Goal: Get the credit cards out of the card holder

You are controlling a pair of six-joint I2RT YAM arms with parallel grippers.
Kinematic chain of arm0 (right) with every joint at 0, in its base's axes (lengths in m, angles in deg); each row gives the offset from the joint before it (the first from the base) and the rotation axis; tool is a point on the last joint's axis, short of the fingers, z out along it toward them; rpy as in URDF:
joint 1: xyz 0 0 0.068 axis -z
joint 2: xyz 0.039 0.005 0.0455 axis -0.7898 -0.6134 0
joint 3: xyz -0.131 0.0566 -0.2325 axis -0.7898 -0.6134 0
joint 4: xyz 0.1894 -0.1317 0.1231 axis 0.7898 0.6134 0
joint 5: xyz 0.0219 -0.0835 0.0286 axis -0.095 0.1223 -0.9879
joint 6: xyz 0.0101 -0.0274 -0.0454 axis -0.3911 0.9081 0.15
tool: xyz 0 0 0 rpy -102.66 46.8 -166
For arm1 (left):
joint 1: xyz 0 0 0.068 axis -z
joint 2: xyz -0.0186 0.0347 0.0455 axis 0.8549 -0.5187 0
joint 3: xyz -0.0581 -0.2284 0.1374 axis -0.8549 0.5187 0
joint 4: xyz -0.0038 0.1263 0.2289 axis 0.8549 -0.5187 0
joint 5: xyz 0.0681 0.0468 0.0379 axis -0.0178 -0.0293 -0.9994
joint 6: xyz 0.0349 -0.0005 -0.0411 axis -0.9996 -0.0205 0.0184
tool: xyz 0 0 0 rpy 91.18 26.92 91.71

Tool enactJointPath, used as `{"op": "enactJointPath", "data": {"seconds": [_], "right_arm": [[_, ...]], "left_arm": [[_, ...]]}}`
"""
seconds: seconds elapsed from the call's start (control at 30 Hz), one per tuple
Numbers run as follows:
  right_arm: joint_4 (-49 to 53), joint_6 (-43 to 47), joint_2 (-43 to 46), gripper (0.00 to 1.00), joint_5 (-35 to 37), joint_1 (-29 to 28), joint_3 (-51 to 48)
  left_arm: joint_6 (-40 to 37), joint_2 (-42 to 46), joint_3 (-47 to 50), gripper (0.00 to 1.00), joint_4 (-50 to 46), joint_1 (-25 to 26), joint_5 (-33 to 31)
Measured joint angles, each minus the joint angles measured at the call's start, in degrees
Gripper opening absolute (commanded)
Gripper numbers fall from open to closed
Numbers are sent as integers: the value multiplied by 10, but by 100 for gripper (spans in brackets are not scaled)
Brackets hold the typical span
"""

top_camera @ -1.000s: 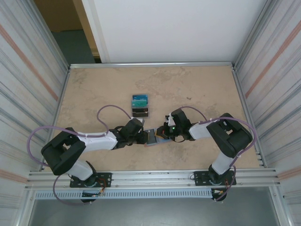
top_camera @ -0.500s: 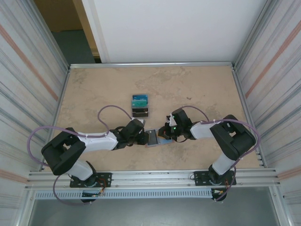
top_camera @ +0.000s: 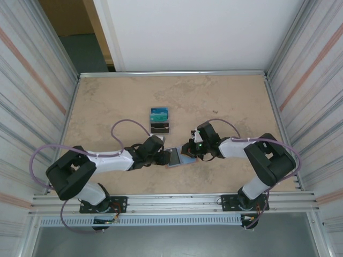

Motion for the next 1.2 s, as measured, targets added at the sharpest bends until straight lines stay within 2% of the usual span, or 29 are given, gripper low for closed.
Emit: {"op": "enactJointPath", "data": {"seconds": [0.23,0.47,1.2], "right_arm": [[17,7,21,17,6,-12,2],[25,14,21,22,6,-15,2],[-13,12,-28,21,-14,-19,12]], "left_arm": [[-7,34,-2,50,-26,0,-23],[-15,35,-10,46,-54,0,-38],[-26,-14,-30,42,-64,-1,-30]]}}
